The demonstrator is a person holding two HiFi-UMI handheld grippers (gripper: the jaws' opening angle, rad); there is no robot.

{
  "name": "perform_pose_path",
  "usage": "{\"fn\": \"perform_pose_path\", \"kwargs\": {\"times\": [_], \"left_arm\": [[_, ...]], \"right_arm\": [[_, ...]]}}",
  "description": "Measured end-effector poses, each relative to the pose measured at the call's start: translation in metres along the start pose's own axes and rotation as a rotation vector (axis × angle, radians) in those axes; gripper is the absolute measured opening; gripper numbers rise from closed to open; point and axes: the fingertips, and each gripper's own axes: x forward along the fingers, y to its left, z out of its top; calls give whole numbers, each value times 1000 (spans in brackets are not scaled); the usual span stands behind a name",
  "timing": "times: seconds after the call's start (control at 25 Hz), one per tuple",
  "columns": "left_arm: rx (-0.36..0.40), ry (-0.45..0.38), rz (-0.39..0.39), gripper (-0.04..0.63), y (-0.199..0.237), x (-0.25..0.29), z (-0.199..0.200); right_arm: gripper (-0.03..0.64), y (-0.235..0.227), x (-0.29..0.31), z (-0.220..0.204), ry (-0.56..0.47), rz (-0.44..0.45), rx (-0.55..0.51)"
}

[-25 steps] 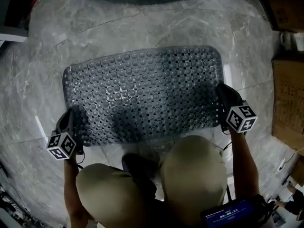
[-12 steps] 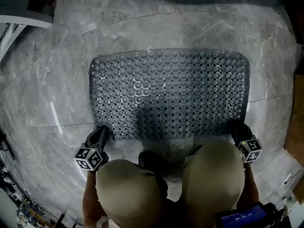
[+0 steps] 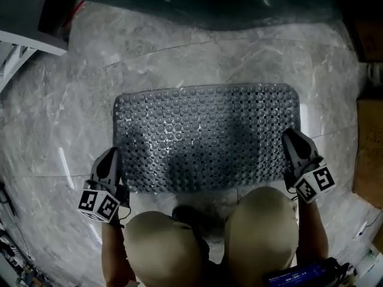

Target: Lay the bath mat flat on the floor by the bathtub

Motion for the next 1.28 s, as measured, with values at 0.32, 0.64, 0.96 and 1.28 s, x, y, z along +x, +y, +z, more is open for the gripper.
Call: {"fn": "perform_pose_path", "kwargs": {"times": [0.32,0.64,0.96,1.28], "left_arm": [[297,-260,63,31,-76,62,144],[410,-344,133,31,-106,70,194],[417,-346,158,31,-110,76,188],[419,-351,165,31,-111,73,186]], "right_arm": [[57,82,84,147,-257,168,-195],[57,109,87,179,-365,77,-311],[25,117,86,175,-381,66,-329],[18,118,81,176,-380,56,-354]]}}
